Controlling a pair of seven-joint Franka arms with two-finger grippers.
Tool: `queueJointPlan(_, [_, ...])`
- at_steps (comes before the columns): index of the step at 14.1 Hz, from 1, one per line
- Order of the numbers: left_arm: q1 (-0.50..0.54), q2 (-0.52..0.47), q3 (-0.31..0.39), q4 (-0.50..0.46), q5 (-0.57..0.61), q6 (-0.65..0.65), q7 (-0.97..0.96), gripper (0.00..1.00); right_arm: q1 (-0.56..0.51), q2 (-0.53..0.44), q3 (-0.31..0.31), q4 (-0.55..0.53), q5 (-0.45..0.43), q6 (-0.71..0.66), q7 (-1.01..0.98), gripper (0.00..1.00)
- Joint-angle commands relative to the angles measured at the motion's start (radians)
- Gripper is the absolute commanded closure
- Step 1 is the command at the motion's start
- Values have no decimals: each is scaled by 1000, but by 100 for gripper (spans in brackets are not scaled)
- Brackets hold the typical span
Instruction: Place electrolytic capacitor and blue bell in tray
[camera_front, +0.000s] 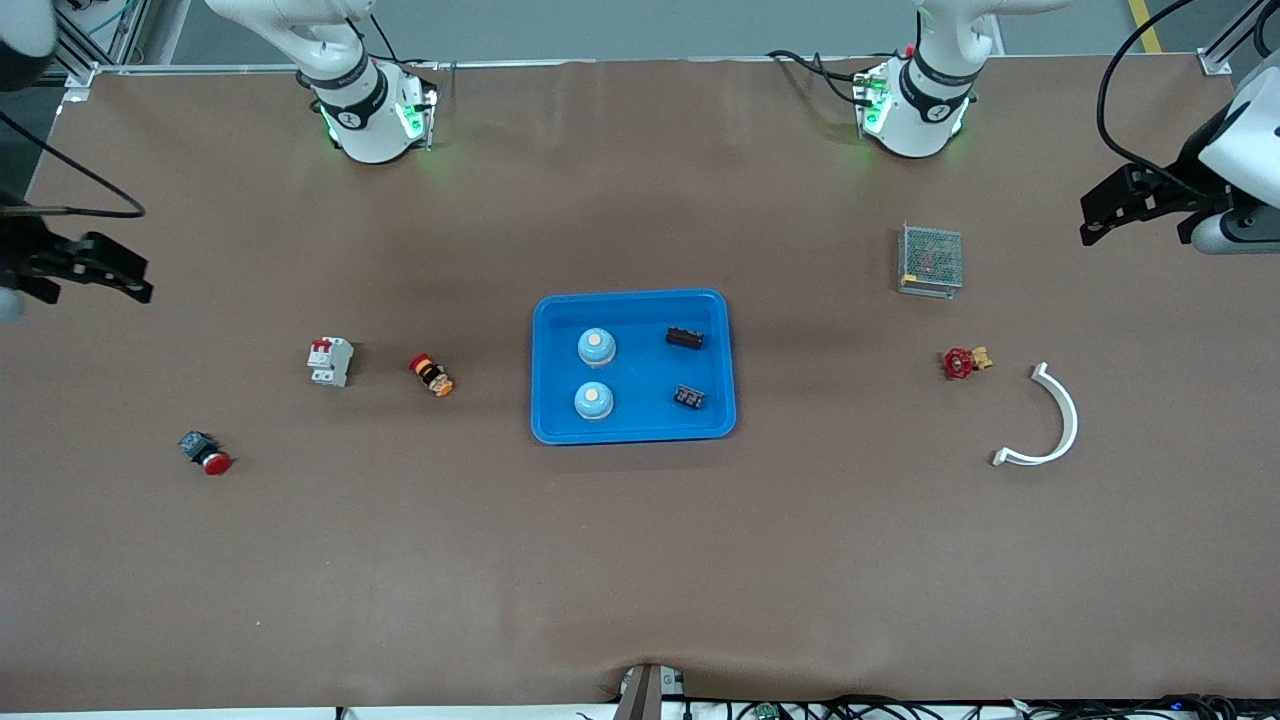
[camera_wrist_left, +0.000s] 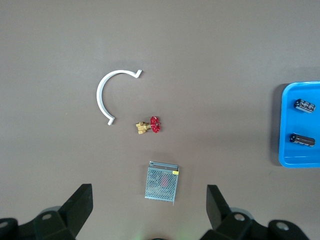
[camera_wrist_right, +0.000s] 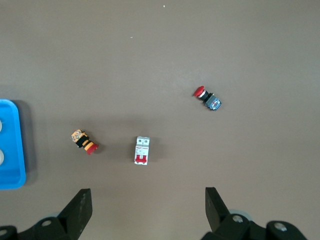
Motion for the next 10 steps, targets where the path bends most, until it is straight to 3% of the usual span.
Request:
queueJointPlan(1, [10,-14,-9,-4,-27,5,-5,0,-38,-8,18,2,25,7,-60,0])
queueJointPlan(10, [13,-14,-7,-4,-27,-3,15,0,-37,-5,18,48,10,7,-58,0])
